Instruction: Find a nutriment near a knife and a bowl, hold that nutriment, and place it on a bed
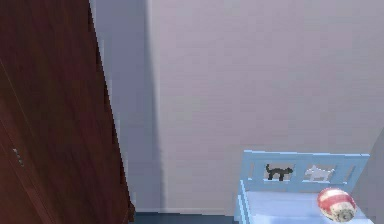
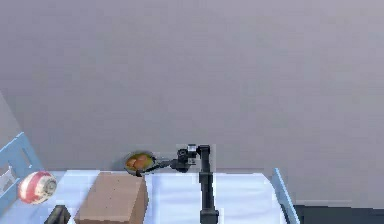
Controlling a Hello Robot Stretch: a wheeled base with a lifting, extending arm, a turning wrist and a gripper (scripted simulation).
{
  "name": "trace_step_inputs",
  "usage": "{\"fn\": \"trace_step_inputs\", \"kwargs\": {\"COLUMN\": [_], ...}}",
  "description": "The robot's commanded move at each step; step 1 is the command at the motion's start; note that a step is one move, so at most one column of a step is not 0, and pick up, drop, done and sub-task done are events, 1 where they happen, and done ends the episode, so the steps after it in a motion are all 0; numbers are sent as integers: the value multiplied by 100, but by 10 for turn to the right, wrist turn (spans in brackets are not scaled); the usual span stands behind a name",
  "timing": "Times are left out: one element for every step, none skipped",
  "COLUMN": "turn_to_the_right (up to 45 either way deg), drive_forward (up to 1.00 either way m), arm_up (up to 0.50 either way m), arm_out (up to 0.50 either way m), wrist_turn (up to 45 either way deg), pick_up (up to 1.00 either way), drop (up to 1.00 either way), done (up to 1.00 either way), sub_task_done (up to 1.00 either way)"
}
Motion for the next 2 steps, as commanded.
{"fn": "trace_step_inputs", "kwargs": {"turn_to_the_right": [0,0], "drive_forward": [0,0], "arm_up": [-32,0], "arm_out": [0,0], "wrist_turn": [0,0], "pick_up": [0,0], "drop": [0,100], "done": [0,0], "sub_task_done": [0,0]}}
